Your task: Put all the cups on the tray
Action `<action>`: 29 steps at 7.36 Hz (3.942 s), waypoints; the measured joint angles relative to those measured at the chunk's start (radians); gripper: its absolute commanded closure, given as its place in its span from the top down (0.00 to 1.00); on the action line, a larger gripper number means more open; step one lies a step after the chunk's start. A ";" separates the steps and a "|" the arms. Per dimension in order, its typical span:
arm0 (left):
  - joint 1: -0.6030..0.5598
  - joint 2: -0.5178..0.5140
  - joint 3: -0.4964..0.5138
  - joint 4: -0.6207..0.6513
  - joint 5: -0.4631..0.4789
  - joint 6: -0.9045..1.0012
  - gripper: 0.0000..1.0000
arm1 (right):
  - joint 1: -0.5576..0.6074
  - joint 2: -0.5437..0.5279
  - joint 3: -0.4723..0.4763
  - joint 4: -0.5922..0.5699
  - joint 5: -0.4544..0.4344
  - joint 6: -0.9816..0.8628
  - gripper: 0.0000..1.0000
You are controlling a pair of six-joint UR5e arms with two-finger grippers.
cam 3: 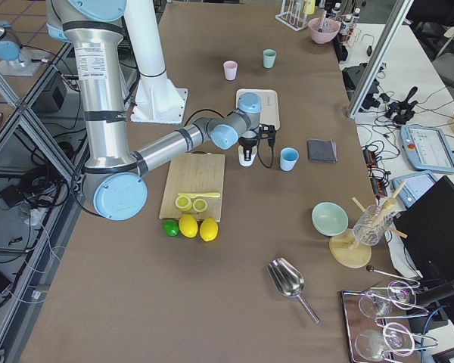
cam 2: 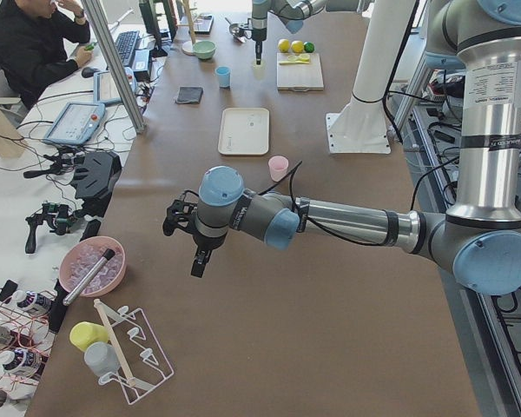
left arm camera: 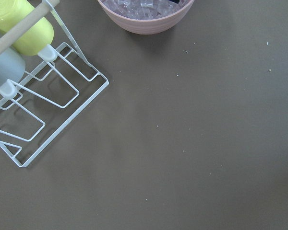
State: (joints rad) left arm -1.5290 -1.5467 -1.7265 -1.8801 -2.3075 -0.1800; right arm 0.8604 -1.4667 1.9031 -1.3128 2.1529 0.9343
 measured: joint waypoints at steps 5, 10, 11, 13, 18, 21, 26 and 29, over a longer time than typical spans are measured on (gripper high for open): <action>0.201 -0.016 -0.168 -0.001 0.001 -0.423 0.98 | -0.050 0.212 0.047 -0.113 0.013 0.224 0.00; 0.522 0.019 -0.360 -0.002 0.116 -0.813 0.98 | -0.219 0.472 -0.048 -0.259 -0.126 0.354 0.00; 0.590 0.016 -0.379 -0.002 0.164 -0.869 0.98 | -0.232 0.485 -0.067 -0.260 -0.143 0.357 0.00; 0.698 0.009 -0.401 -0.002 0.240 -0.952 0.98 | -0.247 0.491 -0.097 -0.257 -0.165 0.357 0.00; 0.762 0.008 -0.415 0.002 0.267 -0.979 0.98 | -0.290 0.505 -0.206 -0.201 -0.214 0.354 0.00; 0.779 0.008 -0.417 0.003 0.277 -0.983 0.98 | -0.291 0.512 -0.244 -0.165 -0.215 0.356 0.99; 0.918 0.004 -0.418 0.004 0.377 -1.075 0.97 | -0.246 0.511 -0.161 -0.212 -0.181 0.354 1.00; 0.966 -0.062 -0.364 0.004 0.411 -1.094 0.96 | -0.192 0.503 -0.064 -0.306 -0.120 0.343 1.00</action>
State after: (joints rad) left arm -0.5634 -1.6085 -2.0905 -1.8761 -1.8969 -1.2743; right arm 0.6682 -0.9636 1.8390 -1.6191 2.0328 1.2773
